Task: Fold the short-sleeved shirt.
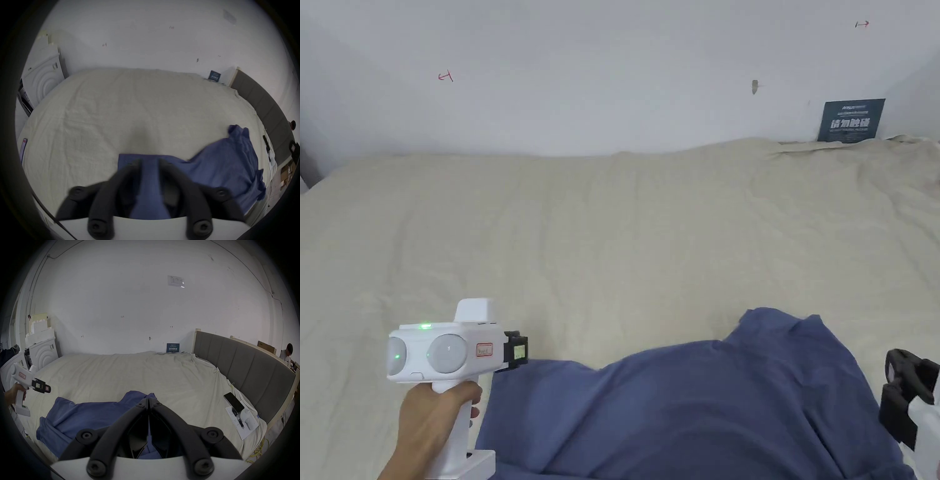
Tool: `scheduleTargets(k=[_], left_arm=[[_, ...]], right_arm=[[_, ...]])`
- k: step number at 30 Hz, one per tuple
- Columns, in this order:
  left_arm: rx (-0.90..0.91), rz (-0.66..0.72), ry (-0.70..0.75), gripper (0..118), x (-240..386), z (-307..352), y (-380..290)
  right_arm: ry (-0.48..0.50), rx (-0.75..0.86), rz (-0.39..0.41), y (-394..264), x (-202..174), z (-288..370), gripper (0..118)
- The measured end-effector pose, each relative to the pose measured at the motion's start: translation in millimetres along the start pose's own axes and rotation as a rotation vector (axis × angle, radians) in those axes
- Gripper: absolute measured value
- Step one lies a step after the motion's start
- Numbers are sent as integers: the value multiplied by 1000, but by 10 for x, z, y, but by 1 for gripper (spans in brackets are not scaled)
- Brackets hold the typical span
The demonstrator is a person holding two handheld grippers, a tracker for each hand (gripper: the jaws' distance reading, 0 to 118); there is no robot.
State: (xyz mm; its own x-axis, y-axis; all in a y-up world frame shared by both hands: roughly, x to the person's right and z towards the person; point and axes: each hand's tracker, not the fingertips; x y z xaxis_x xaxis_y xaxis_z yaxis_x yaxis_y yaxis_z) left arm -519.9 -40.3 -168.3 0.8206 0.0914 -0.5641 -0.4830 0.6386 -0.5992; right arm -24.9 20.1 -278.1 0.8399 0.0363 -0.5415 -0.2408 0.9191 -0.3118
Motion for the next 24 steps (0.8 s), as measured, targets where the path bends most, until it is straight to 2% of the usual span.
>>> scheduleTargets(k=[1,3,9,12,14,15,16,17,21,24], left_arm=[[-21,14,10,70,-80,-164,76],[-74,43,26,96,-174,-405,157],[-220,5,82,96,-385,-1017,199],[-233,14,83,94,-419,-1164,164],[-252,6,85,84,-321,-1084,106],[-256,0,69,70,-305,-1097,81],[-245,-3,65,62,-274,-1078,68],[-230,-13,84,59,-275,-1065,72],[-232,-53,33,4,-222,-1069,93],[-190,-85,50,0,-194,-961,87]], right_arm=[[-3,-4,0,-12,-6,-47,0],[-3,-13,-7,-33,5,-137,0],[-20,-53,-18,-82,15,-337,0],[-29,-66,-20,-101,28,-392,0],[-32,-79,-26,-113,39,-424,0],[-33,-83,-28,-120,45,-435,0],[-34,-87,-29,-127,50,-445,0],[-32,-93,-28,-129,54,-455,0],[-31,-119,-29,-125,100,-544,0],[-20,-138,-42,-94,177,-713,0]])
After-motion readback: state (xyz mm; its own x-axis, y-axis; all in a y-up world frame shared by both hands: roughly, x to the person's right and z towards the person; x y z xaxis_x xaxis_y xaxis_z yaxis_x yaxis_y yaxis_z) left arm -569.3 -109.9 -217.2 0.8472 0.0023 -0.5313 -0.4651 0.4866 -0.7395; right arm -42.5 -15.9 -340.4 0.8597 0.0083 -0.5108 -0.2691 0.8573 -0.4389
